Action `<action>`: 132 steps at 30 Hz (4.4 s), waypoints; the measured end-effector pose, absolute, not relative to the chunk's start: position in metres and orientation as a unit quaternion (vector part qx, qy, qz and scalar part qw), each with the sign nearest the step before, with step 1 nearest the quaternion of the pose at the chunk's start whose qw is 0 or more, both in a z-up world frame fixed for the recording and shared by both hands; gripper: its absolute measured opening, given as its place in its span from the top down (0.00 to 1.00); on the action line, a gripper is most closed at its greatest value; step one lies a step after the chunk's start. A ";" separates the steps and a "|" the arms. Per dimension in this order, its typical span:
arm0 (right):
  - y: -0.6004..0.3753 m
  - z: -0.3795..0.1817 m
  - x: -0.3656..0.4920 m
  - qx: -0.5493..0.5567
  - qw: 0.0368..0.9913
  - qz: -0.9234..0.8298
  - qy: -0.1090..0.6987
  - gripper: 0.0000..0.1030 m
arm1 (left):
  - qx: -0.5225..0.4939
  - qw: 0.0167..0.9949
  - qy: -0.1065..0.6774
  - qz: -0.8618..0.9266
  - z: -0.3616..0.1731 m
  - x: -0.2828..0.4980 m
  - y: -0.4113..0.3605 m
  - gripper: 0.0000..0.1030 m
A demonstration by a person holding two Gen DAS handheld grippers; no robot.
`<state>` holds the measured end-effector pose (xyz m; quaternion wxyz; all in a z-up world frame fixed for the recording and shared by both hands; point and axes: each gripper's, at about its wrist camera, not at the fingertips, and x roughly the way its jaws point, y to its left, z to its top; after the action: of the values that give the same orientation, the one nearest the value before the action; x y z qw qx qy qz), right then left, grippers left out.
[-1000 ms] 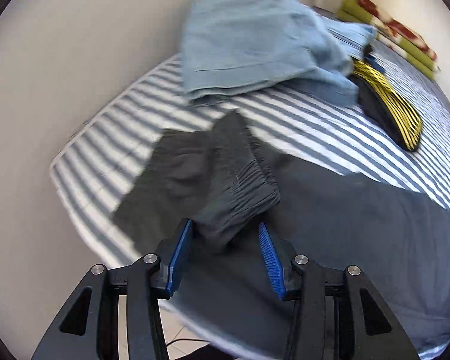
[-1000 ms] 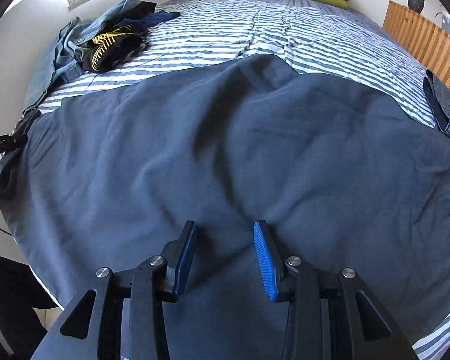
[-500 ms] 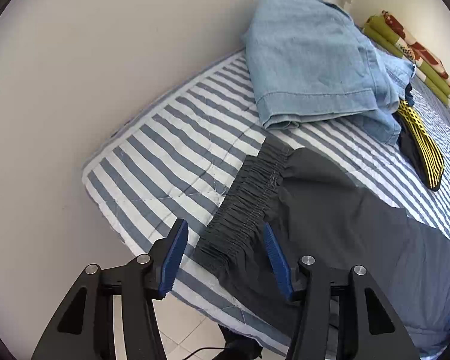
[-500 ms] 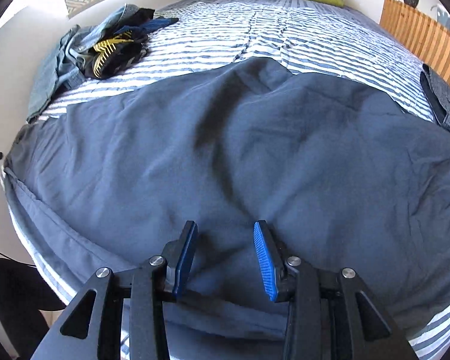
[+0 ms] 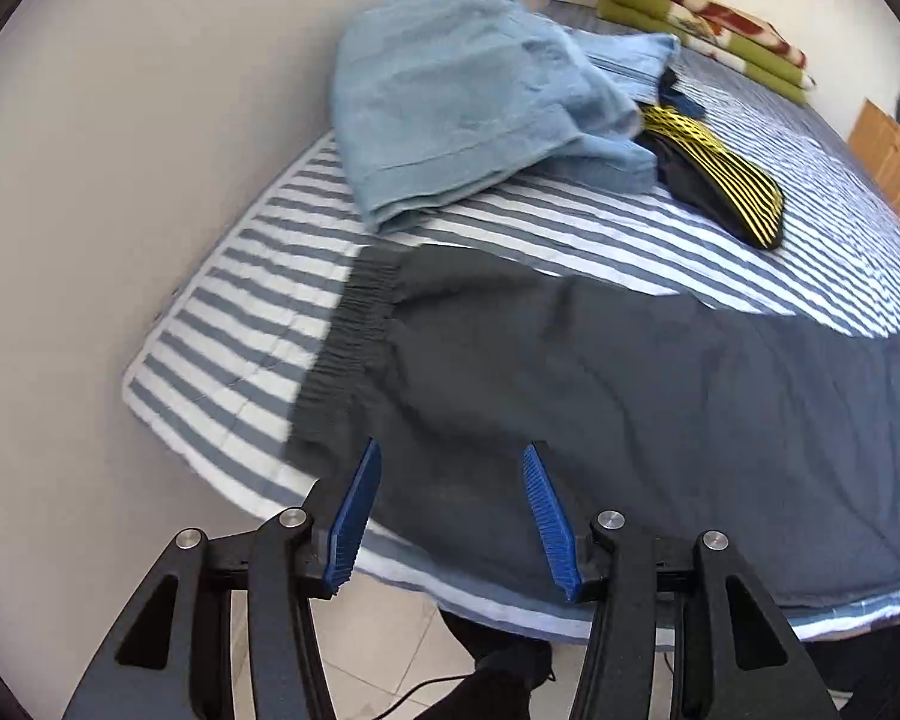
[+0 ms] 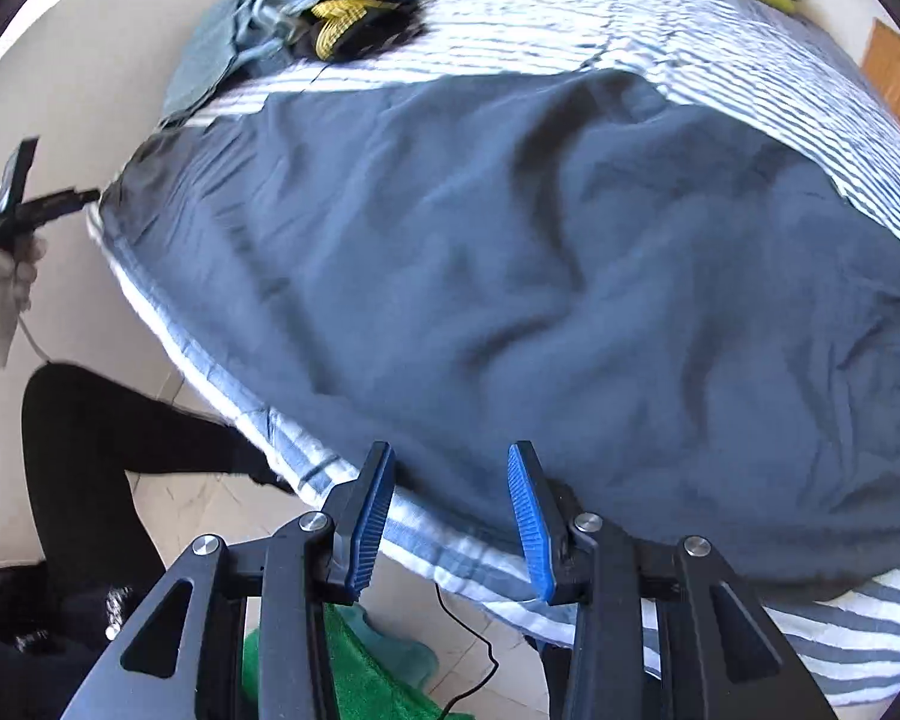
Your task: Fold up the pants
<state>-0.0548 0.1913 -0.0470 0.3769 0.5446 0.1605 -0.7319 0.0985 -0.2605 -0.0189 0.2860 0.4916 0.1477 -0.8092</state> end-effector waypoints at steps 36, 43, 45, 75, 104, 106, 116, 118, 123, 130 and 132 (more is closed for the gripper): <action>0.147 -0.048 -0.050 0.531 0.402 -0.736 0.123 0.66 | 0.482 0.334 0.305 -0.751 -0.070 0.130 -0.362 0.38; 0.123 -0.046 -0.036 0.526 0.416 -0.731 0.124 0.66 | 0.473 0.346 0.274 -0.762 -0.066 0.122 -0.341 0.71; 0.120 -0.047 -0.032 0.527 0.418 -0.730 0.121 0.66 | 0.464 0.339 0.282 -0.768 -0.061 0.124 -0.336 0.74; 0.227 -0.058 -0.094 0.542 0.316 -0.779 -0.001 0.66 | 0.381 0.118 0.194 -0.896 0.109 -0.011 -0.129 0.84; 0.450 -0.078 -0.188 0.537 0.265 -0.756 -0.264 0.62 | 0.465 -0.226 0.033 -0.855 0.016 -0.150 0.273 0.32; 0.449 -0.081 -0.192 0.540 0.262 -0.753 -0.269 0.62 | 0.468 -0.215 0.031 -0.857 0.013 -0.135 0.246 0.32; 0.417 -0.046 -0.182 0.505 0.257 -0.800 -0.195 0.62 | 0.531 -0.110 0.040 -0.839 -0.046 -0.100 0.153 0.57; 0.397 -0.037 -0.177 0.514 0.276 -0.797 -0.160 0.63 | 0.534 -0.106 0.046 -0.838 -0.050 -0.095 0.144 0.57; 0.371 -0.044 -0.176 0.550 0.246 -0.792 -0.102 0.66 | 0.534 -0.123 0.049 -0.835 -0.053 -0.082 0.138 0.57; 0.364 -0.062 -0.174 0.579 0.214 -0.784 -0.060 0.85 | 0.531 -0.150 0.032 -0.833 -0.062 -0.082 0.147 0.57; 0.363 -0.063 -0.174 0.579 0.209 -0.786 -0.055 0.91 | 0.529 -0.157 0.040 -0.833 -0.059 -0.080 0.146 0.57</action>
<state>-0.1735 0.3626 -0.0626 0.2092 0.5790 -0.0552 -0.7861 -0.0803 0.1457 -0.0588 -0.1569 0.5287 0.0404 -0.8332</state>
